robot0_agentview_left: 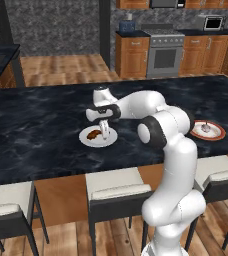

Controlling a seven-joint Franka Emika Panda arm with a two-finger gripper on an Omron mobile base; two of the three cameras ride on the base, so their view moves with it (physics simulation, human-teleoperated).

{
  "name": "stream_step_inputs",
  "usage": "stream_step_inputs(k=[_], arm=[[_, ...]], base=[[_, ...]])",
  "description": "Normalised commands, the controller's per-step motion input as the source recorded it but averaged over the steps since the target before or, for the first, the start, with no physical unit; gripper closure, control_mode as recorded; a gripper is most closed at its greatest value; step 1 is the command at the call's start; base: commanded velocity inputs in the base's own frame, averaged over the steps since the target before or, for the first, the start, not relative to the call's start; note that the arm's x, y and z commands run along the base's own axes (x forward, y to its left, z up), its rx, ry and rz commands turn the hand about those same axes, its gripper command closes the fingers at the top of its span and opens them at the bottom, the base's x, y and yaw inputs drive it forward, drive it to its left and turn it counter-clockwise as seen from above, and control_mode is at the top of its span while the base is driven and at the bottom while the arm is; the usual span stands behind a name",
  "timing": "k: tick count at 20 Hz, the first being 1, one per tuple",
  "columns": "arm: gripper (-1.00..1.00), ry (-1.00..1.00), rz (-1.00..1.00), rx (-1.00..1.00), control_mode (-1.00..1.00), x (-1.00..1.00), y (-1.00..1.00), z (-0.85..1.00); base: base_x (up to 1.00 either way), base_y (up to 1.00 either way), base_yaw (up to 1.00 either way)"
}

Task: Transport the chicken drumstick and garlic to the fridge. Place the chicken drumstick on the rack containing meat and place the garlic on the rack containing the vegetable, ensuring meats and vegetables are on different racks.

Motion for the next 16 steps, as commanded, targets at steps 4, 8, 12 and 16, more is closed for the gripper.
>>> stream_step_inputs(k=[4, 8, 12, 16], arm=[[-1.00, 0.00, 0.00, 0.00, -1.00, 0.38, 0.00, 0.00], [-1.00, 0.00, 0.00, 0.00, -1.00, 0.33, 0.00, -0.09], [-1.00, 0.00, 0.00, 0.00, -1.00, 0.34, 0.00, -0.23], [-1.00, 0.00, 0.00, 0.00, -1.00, 0.27, 0.00, -0.36]], base=[[0.00, 0.00, 0.00], [0.00, 0.00, 0.00], [0.00, 0.00, 0.00], [0.00, 0.00, 0.00]])
